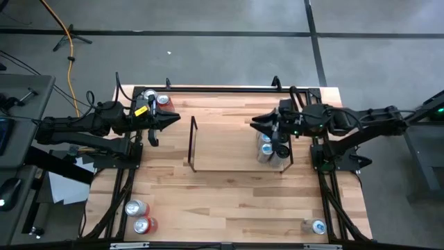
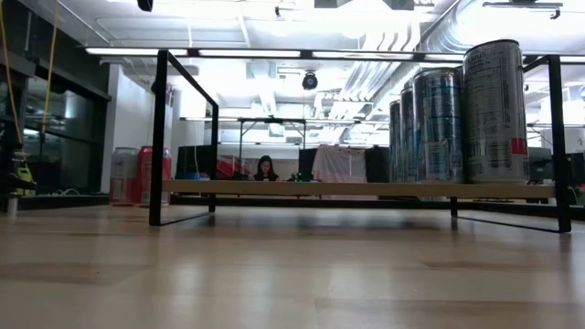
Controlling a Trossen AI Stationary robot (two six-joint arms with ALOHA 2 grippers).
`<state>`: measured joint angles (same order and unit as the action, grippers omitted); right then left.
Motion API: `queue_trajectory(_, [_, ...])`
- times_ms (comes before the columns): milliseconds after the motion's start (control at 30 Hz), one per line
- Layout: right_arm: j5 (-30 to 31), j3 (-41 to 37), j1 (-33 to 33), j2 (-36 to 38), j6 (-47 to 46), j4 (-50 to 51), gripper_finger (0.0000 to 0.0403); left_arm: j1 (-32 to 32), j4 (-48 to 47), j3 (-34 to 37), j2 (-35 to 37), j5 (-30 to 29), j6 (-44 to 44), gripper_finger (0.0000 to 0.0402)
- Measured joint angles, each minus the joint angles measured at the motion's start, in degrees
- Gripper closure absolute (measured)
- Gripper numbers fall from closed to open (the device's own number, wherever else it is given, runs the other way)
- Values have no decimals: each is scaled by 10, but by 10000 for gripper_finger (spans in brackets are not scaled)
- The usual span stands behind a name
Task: Place canned beverage on shelf
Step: Put the blue soda can on the shelf aligned with the other blue soda cans
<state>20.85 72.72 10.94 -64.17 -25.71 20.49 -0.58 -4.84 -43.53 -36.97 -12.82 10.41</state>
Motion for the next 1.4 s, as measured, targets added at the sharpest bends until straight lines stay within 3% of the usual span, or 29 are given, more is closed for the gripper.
queue_trajectory(233, [-4, 54, 12, -11, -40, 64, 124, 0, 0, 0, 0, 0, 0, 401])
queue_trajectory(400, [-74, 56, 11, -10, -64, 71, 60, 0, -1, 0, 0, 0, 0, 401])
queue_trajectory(567, [-237, 58, 18, -25, -247, 140, 51, 0, -1, 0, 0, 0, 16, 401])
queue_trajectory(700, [-349, 58, 82, -55, -428, 272, 54, 0, -1, 0, 0, 0, 16, 401])
queue_trajectory(900, [-365, 38, 239, -118, -672, 423, 54, 0, -1, 0, 0, 0, 15, 401])
queue_trajectory(1067, [-406, 28, 333, -173, -838, 462, 54, 0, -1, 0, 0, 0, 15, 400])
queue_trajectory(1233, [-423, 28, 380, -220, -925, 466, 54, 0, -1, 0, 0, 0, 15, 400])
queue_trajectory(1400, [-462, 28, 397, -262, -933, 471, 54, 0, -1, 0, 0, 0, 15, 401])
